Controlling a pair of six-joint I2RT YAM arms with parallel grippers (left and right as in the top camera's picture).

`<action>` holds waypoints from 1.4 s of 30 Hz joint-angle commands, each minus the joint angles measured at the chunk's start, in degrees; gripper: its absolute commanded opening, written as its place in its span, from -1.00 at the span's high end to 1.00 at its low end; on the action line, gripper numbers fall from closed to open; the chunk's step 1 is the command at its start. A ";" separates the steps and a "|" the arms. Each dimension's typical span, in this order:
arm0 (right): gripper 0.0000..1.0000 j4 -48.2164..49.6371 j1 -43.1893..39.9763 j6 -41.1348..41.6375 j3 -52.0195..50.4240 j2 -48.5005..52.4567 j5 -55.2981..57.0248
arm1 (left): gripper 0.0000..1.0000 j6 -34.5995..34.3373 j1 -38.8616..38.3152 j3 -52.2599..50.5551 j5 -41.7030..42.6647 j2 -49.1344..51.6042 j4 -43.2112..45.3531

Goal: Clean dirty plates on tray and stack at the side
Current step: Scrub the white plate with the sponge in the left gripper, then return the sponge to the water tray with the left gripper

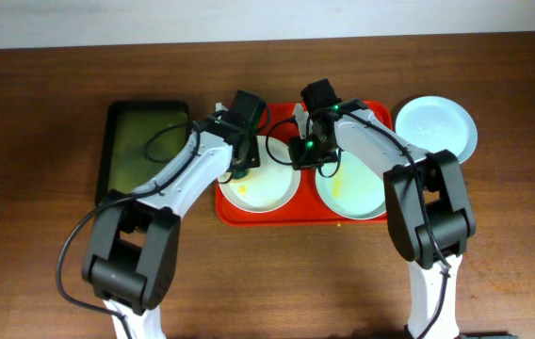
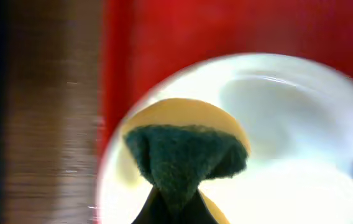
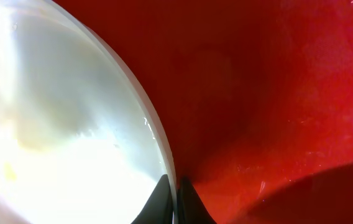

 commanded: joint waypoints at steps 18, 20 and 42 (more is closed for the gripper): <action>0.92 -0.92 0.52 0.02 -1.77 2.51 2.73 | 1.00 0.74 -0.09 5.29 -22.77 7.80 -13.57; 0.91 -0.87 0.52 0.02 -1.77 2.51 2.73 | 1.00 0.74 -0.09 8.76 -21.64 7.80 -14.05; 0.91 -0.07 0.52 0.02 -1.77 2.51 4.24 | 1.00 0.74 2.49 13.86 -16.06 17.03 -16.20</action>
